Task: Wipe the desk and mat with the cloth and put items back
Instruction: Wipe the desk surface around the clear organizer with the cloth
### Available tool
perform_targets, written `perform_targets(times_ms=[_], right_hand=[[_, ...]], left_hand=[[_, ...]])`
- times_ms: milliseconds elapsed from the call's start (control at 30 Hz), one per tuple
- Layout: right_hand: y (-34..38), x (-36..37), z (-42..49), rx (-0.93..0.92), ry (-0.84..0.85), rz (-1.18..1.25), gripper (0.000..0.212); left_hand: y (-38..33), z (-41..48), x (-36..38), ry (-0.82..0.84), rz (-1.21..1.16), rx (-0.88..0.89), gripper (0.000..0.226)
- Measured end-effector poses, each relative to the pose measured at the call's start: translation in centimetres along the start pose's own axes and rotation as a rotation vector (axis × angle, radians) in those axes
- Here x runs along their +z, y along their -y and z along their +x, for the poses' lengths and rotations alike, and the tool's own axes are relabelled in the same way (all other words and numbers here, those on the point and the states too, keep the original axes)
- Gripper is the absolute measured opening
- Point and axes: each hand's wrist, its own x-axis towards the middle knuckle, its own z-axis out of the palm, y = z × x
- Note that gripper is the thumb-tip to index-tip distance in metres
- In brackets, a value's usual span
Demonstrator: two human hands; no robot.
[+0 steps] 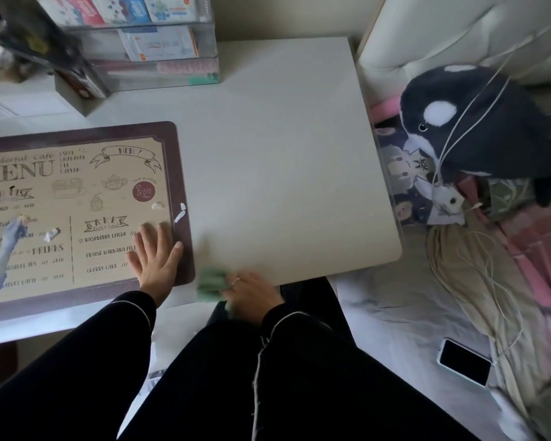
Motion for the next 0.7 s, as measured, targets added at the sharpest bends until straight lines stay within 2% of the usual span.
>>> perform_targets(times_ms=[67,167,233,300,367,400,467,533,600,633,700], right_hand=[[-4.5,-0.6,-2.6,0.174,-0.127,0.041,0.031],[-12.4,-1.6,-7.9,0.763,-0.291,0.14,0.033],[-15.8,-1.6,-10.7,1.149,-0.266,0.134,0.052],[-16.4,-1.1,-10.8,1.338,-0.272,0.188,0.059],[-14.0,-1.0,-8.1,1.304,-0.319,0.254,0.057],[-11.9,-1.1,-6.3,1.227,-0.35,0.265,0.053],[-7.1,-0.9,-3.0,0.923,-0.409,0.249,0.045],[-3.6,-0.2,-1.7,0.548,-0.329,0.131,0.044],[-4.3,0.0,-2.2,0.307,-0.275,0.093,0.03],[-6.1,-0.2,-2.9,0.267,-0.302,0.064,0.021],[-10.6,-0.7,-5.2,0.434,-0.378,0.064,0.02]], left_hand=[[0.1,0.0,0.0,0.006,0.012,-0.003,0.06],[0.0,0.1,0.3,0.002,0.059,-0.014,0.062],[-0.2,0.2,0.4,-0.007,0.083,-0.025,0.064],[-0.3,0.1,0.5,-0.016,0.103,-0.032,0.064],[-0.4,0.1,0.4,-0.013,0.112,-0.036,0.066],[-0.5,0.1,0.4,-0.013,0.121,-0.04,0.066],[-0.5,0.1,0.4,-0.005,0.137,-0.046,0.067],[-0.4,0.1,0.3,0.01,0.134,-0.045,0.067],[-0.2,0.2,0.3,0.022,0.128,-0.045,0.067],[-0.2,0.2,0.3,0.031,0.125,-0.049,0.067],[-0.3,0.2,0.2,0.036,0.128,-0.055,0.067]])
